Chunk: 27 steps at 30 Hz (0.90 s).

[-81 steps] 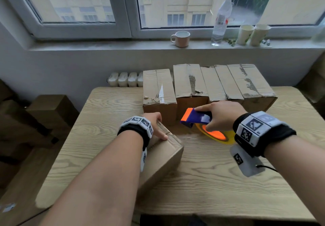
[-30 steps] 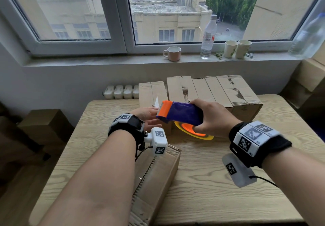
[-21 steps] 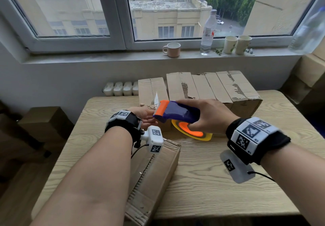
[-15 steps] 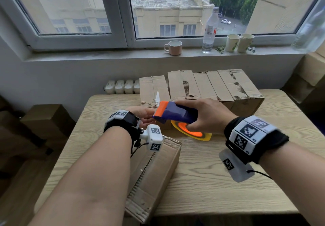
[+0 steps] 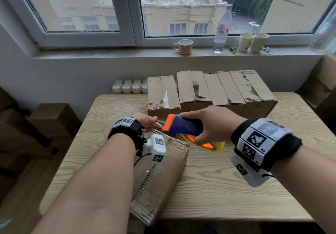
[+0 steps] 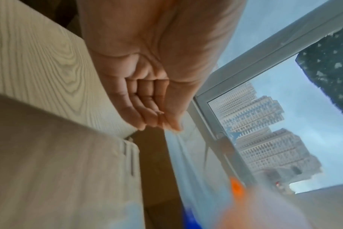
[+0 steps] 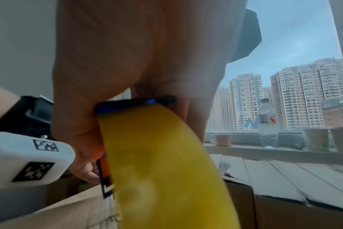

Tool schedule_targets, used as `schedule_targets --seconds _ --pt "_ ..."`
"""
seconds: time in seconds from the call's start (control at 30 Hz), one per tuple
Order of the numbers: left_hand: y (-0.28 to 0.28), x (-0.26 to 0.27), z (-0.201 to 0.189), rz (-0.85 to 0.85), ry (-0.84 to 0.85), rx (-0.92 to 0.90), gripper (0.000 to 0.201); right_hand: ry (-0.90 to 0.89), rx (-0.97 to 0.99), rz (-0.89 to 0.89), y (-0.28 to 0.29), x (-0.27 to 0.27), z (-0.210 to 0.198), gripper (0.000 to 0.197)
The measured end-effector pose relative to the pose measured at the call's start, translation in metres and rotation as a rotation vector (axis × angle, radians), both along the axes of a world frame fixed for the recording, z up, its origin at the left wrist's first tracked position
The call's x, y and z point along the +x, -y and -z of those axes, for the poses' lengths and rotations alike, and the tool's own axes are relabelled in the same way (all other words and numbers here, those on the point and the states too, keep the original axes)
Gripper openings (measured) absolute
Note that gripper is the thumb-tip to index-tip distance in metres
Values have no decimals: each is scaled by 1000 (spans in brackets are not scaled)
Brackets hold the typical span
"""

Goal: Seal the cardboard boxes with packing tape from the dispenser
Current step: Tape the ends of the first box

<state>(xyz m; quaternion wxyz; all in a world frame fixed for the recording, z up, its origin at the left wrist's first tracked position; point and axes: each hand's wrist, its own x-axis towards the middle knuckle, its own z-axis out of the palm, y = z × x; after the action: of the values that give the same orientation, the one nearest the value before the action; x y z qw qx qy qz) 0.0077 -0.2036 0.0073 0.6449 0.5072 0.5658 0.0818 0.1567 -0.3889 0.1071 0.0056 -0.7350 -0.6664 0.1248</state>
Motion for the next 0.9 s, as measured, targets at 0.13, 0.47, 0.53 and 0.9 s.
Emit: schedule_targets --seconds 0.13,0.47,0.53,0.9 --pt "-4 -18 10 17 -28 62 30 4 -69 1 11 4 1 74" --pt "-1 -14 27 -19 -222 325 12 60 -105 -55 8 -8 10 64" --pt "-1 -13 29 -15 -243 365 13 58 -105 -53 6 -9 11 63" --pt "4 -10 34 -22 -290 412 15 66 -136 -27 0 -5 16 66"
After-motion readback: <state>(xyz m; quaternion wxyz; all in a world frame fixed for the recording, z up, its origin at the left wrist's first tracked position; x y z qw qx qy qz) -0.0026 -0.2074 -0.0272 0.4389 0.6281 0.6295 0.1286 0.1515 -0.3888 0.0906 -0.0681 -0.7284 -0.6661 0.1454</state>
